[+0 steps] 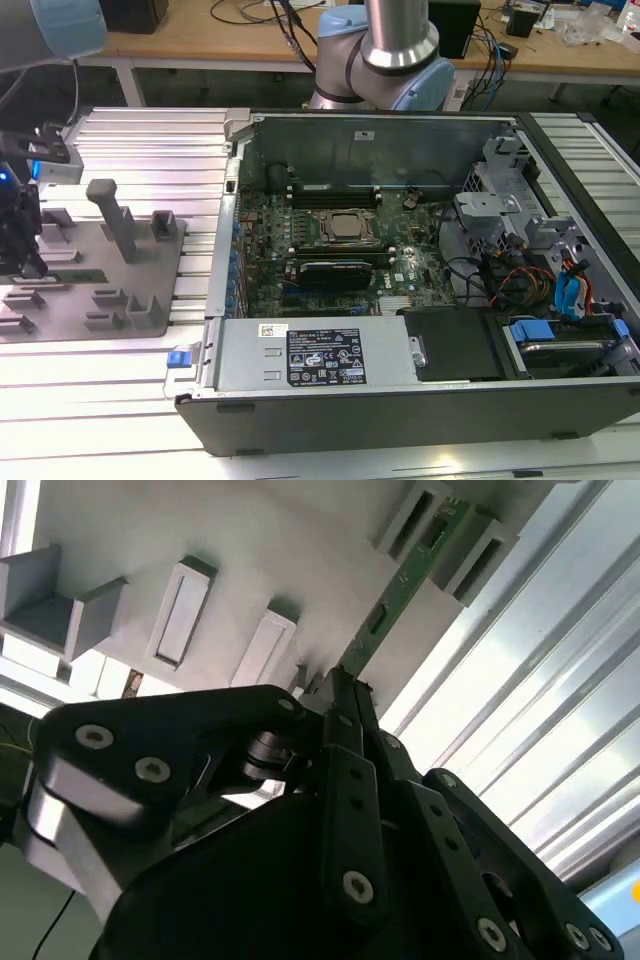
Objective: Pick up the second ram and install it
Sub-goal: 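Pick up the second ram and move it above second insertion slot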
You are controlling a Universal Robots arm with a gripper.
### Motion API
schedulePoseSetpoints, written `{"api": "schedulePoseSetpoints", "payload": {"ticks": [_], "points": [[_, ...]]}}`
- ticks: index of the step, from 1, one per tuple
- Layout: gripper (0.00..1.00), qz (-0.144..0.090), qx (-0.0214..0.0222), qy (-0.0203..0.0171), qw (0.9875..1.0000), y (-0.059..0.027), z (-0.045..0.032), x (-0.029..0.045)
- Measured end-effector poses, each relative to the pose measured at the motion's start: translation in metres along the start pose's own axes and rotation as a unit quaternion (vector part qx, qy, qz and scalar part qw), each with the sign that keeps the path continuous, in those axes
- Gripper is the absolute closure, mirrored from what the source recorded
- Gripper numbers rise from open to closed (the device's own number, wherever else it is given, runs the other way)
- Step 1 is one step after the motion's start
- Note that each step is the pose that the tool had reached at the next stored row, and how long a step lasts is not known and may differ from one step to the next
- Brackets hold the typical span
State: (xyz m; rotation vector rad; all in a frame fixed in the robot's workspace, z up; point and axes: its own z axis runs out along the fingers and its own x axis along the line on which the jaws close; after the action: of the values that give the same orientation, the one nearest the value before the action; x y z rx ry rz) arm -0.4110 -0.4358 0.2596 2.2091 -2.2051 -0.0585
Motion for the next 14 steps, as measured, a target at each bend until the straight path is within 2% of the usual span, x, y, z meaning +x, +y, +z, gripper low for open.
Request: {"api": "schedulePoseSetpoints", "payload": {"ticks": [1, 2, 3, 11, 14], "points": [[0.9, 0.0, 0.0, 0.0, 1.0, 0.0002, -0.0032, -0.0001], [0.9, 0.0, 0.0, 0.0, 1.0, 0.0005, -0.0106, -0.0004], [0.9, 0.0, 0.0001, 0.0, 1.0, 0.0006, -0.0145, -0.0006], [0.9, 0.0, 0.0, 0.0, 1.0, 0.0017, -0.0415, -0.0024], [0.9, 0.0, 0.0, 0.0, 1.0, 0.0025, -0.0617, -0.0044]]}}
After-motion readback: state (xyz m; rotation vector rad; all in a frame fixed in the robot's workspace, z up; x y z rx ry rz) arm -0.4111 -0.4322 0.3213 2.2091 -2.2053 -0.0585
